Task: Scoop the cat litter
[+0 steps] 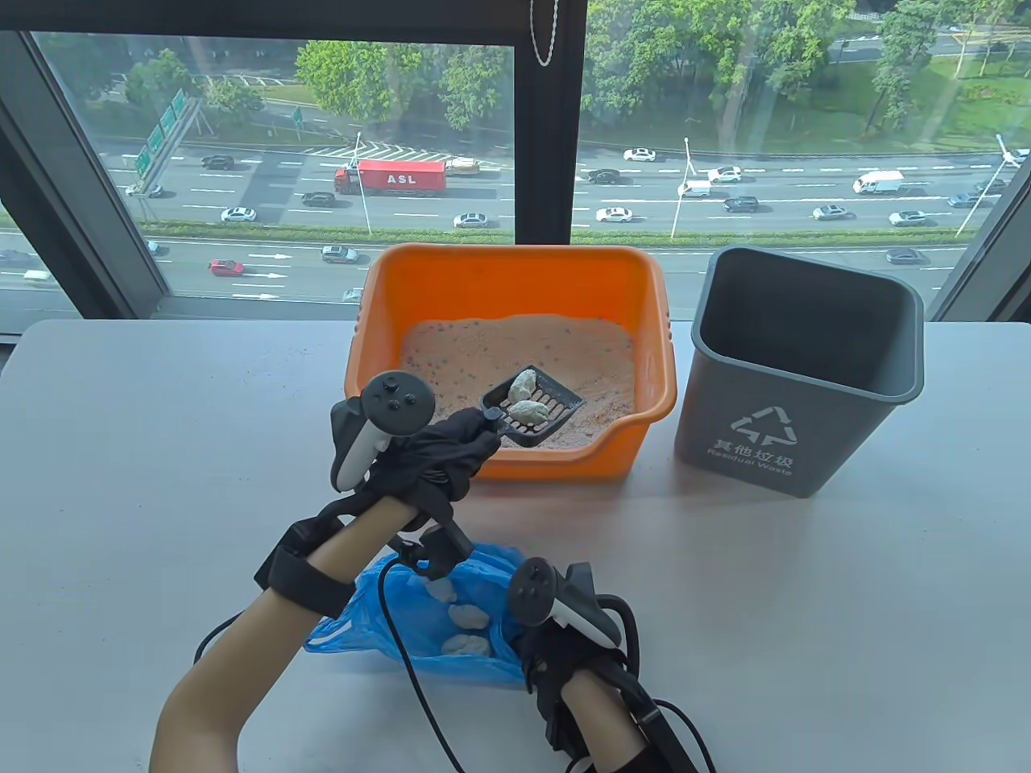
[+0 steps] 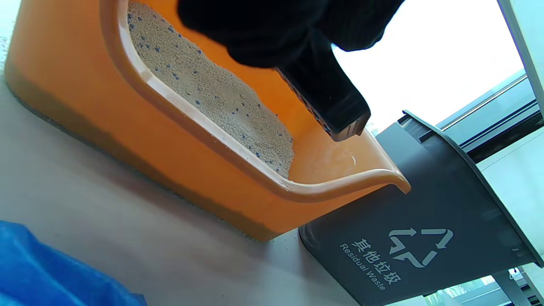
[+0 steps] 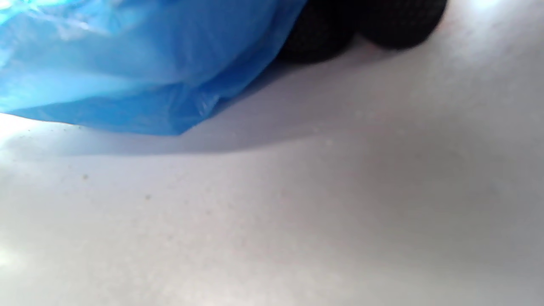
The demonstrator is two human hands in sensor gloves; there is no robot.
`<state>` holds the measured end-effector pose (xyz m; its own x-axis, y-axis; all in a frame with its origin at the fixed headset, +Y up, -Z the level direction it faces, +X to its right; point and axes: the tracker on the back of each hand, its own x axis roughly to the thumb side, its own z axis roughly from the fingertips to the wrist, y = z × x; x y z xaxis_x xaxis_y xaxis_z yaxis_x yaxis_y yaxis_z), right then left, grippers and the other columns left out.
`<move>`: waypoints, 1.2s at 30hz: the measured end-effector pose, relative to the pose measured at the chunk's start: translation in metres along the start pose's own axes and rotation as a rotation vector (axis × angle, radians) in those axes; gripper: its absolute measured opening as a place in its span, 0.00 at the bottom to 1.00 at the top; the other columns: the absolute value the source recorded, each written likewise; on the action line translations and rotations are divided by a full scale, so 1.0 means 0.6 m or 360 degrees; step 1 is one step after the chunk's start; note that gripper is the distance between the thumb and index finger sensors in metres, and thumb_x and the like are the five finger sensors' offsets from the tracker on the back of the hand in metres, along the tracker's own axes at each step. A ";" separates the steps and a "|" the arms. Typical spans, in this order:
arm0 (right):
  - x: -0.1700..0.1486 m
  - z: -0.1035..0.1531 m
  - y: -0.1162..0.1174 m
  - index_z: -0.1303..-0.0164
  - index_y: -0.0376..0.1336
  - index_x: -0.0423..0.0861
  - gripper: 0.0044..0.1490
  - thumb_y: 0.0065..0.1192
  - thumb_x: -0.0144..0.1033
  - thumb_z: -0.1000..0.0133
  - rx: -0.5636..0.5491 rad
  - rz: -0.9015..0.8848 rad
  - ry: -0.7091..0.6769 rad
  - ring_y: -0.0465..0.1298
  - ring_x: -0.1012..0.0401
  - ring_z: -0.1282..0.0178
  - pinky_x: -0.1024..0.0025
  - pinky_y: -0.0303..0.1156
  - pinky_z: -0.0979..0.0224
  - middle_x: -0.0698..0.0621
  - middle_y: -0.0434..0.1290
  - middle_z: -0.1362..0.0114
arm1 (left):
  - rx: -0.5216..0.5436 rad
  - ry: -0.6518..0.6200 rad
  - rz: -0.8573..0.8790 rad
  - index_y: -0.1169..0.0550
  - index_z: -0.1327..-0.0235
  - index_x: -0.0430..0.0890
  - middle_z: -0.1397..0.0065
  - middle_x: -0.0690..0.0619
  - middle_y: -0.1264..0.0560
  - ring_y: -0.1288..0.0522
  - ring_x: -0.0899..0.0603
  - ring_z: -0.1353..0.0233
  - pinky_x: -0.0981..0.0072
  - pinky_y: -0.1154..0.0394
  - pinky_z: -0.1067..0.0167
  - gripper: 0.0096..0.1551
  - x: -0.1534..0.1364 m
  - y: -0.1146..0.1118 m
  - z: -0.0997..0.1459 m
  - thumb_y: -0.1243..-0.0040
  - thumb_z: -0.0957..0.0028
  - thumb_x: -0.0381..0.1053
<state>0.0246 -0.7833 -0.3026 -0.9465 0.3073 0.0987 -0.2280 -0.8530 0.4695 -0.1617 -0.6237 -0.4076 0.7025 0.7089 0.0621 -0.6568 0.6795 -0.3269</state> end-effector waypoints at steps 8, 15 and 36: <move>0.000 0.000 0.000 0.27 0.47 0.50 0.43 0.64 0.37 0.50 -0.0005 0.0016 0.0000 0.70 0.64 0.54 0.70 0.70 0.51 0.37 0.53 0.32 | -0.0163 -0.0004 0.0035 0.33 0.26 0.40 0.54 0.46 0.19 0.21 0.54 0.72 0.64 0.23 0.70 0.36 -0.050 0.040 0.105 0.41 0.45 0.54; 0.001 0.001 0.000 0.28 0.47 0.51 0.43 0.64 0.37 0.50 -0.0007 0.0024 0.0003 0.70 0.64 0.54 0.70 0.70 0.51 0.37 0.53 0.32 | -0.0391 0.0004 -0.0090 0.31 0.27 0.39 0.55 0.44 0.19 0.20 0.52 0.72 0.62 0.23 0.70 0.36 -0.084 0.053 0.193 0.38 0.45 0.53; 0.002 0.002 -0.001 0.27 0.47 0.51 0.43 0.64 0.37 0.50 0.0005 0.0023 0.0012 0.70 0.64 0.54 0.70 0.70 0.51 0.37 0.53 0.32 | -0.0603 0.0282 -0.0744 0.26 0.28 0.41 0.55 0.43 0.17 0.19 0.53 0.75 0.64 0.23 0.74 0.34 -0.075 0.017 0.195 0.35 0.47 0.53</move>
<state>0.0240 -0.7822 -0.3018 -0.9514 0.2916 0.0989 -0.2134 -0.8560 0.4709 -0.2318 -0.6266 -0.3032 0.9481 0.2891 0.1327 -0.1493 0.7729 -0.6168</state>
